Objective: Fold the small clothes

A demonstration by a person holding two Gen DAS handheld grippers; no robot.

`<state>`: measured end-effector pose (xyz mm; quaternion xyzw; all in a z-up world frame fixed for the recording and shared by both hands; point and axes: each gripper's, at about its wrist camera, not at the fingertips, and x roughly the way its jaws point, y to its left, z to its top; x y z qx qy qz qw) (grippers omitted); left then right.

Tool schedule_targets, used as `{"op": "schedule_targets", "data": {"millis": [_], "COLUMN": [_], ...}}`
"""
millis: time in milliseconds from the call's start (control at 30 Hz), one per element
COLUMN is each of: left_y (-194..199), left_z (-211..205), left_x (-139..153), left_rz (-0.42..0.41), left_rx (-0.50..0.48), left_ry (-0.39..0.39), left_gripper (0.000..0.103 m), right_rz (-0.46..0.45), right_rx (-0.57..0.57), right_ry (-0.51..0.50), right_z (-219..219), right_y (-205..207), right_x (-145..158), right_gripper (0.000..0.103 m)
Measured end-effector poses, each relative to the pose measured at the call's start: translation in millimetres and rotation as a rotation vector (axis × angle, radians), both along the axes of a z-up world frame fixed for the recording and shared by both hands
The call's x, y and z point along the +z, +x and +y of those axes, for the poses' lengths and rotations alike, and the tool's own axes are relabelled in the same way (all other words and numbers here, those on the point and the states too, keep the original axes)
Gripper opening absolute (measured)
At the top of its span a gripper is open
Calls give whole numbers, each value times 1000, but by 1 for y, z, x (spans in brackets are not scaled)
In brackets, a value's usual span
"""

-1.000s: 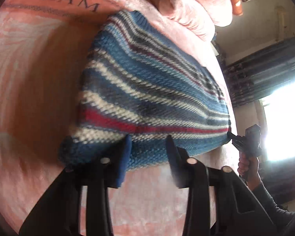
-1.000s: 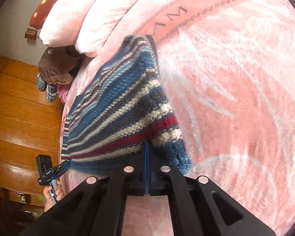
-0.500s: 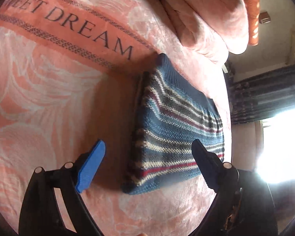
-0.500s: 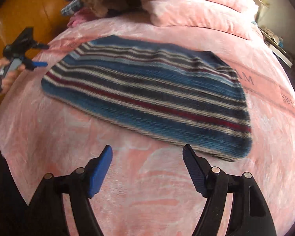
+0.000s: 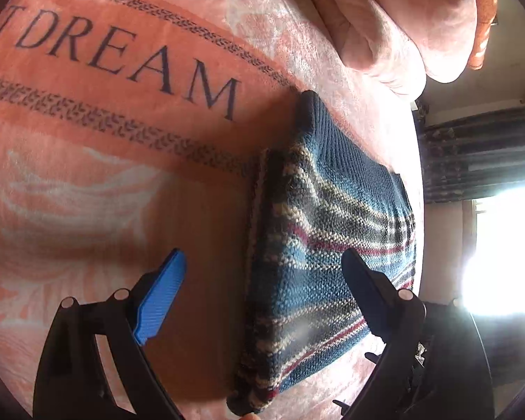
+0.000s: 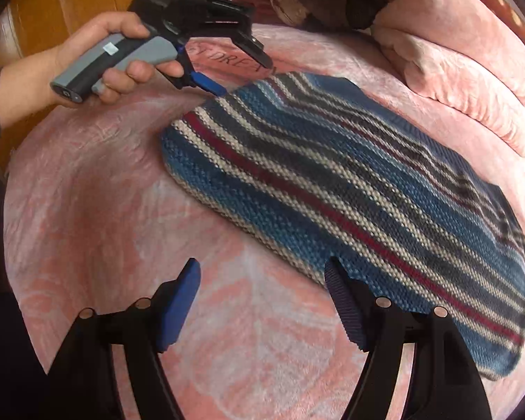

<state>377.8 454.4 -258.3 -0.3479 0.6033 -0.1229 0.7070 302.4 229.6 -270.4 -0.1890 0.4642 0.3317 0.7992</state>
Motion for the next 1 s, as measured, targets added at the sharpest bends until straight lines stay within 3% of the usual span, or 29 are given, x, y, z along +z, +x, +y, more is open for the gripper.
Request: {"op": "schedule_targets", "data": {"millis": [333,533,1000], "left_y": [21,28,51], "left_z": [6,7,-10], "left_x": [-17,-23,-35], "left_rz": [-15,-21,-15], "left_rx": [-19,-25,-79], "left_ry": [-56,-87,-177], "left_gripper": [90,90,91], "right_rz": [-15,-82,-441], "right_rx": [58,94,145], "right_ry": [-4,-81,-257], "right_z": [52,74,140], "right_y": [7,-9,-32], "right_x": [-5,-21,-47], "right_gripper": [74,74,74]}}
